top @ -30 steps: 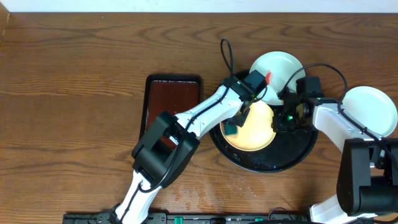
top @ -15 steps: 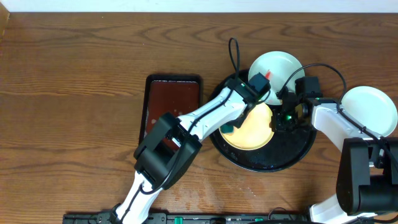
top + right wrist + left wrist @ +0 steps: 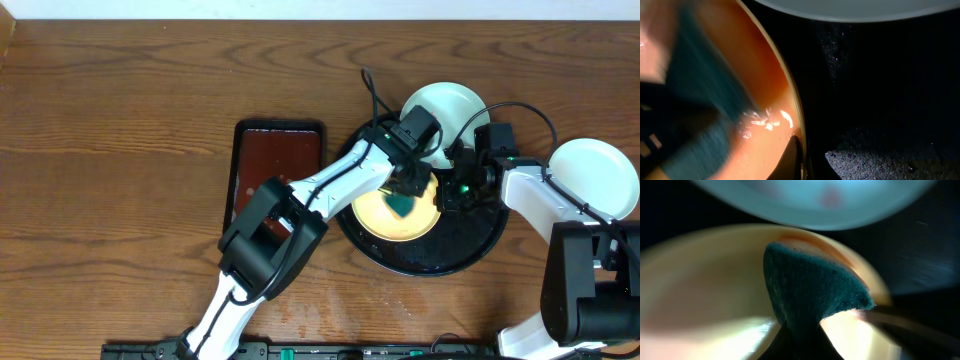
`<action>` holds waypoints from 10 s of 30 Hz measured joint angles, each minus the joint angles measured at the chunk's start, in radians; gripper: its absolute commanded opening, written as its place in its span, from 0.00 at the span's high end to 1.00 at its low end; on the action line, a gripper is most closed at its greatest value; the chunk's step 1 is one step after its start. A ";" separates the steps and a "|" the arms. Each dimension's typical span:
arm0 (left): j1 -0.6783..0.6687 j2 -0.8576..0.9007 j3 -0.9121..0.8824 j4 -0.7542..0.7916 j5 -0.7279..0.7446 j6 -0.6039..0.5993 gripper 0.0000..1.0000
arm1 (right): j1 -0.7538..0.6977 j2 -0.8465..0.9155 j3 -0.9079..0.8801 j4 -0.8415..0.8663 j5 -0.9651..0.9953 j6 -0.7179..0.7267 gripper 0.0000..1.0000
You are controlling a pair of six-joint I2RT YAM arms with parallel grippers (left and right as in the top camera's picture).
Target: Clean dirty plates on tray and stack at the side
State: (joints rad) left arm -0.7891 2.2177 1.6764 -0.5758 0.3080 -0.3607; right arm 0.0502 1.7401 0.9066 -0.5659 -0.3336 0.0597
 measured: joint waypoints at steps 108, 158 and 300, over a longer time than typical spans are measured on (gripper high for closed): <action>0.376 -0.942 -0.212 -0.598 -0.288 -0.009 0.17 | 1.015 -0.586 -0.021 -0.073 1.564 -0.103 0.99; 0.376 -0.942 -0.212 -0.598 -0.288 -0.009 0.16 | 1.015 -0.586 -0.021 -0.035 1.632 -0.158 0.99; 0.376 -0.513 -0.594 -0.118 -0.311 -0.002 0.45 | 0.061 -0.479 -0.019 -0.099 0.160 -0.026 0.69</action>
State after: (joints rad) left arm -0.4133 1.7050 1.0828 -0.6941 -0.0025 -0.3626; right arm 0.1112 1.2610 0.8875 -0.6651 -0.1734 0.0334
